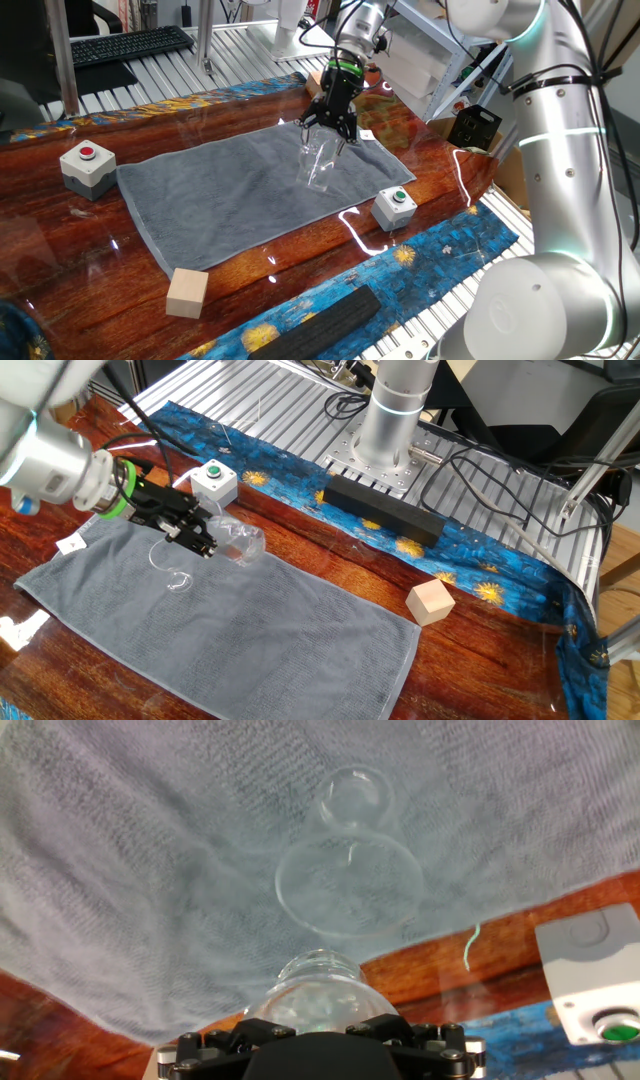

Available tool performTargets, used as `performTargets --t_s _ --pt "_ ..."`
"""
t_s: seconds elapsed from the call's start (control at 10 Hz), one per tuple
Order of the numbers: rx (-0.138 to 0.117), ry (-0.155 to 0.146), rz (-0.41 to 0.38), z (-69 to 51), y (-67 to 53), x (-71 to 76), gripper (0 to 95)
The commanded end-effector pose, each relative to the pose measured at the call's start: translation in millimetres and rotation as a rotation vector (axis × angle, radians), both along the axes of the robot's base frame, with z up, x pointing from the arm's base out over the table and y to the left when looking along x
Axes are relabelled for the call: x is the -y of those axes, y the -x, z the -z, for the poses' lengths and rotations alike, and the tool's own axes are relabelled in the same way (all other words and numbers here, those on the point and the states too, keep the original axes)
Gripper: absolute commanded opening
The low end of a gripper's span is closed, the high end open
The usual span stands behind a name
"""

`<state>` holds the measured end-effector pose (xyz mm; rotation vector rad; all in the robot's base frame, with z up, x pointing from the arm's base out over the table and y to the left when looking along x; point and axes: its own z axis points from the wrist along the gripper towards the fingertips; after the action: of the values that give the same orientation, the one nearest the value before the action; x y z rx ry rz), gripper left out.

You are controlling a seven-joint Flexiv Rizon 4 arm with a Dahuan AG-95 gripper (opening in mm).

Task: Pour the water from one cup into another empty cup

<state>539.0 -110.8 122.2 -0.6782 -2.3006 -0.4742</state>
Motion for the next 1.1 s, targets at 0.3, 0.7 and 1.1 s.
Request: performTargets --t_s 0.3,0.7,1.1 --pt "0.000 -0.001 0.005 0.0 1.0 -1.2 0.0" --pt "-0.012 -0.017 0.013 -0.2 1.1 -1.2 0.0" --pt "-0.029 -0.037 0.021 -0.3 1.1 -1.2 0.0"
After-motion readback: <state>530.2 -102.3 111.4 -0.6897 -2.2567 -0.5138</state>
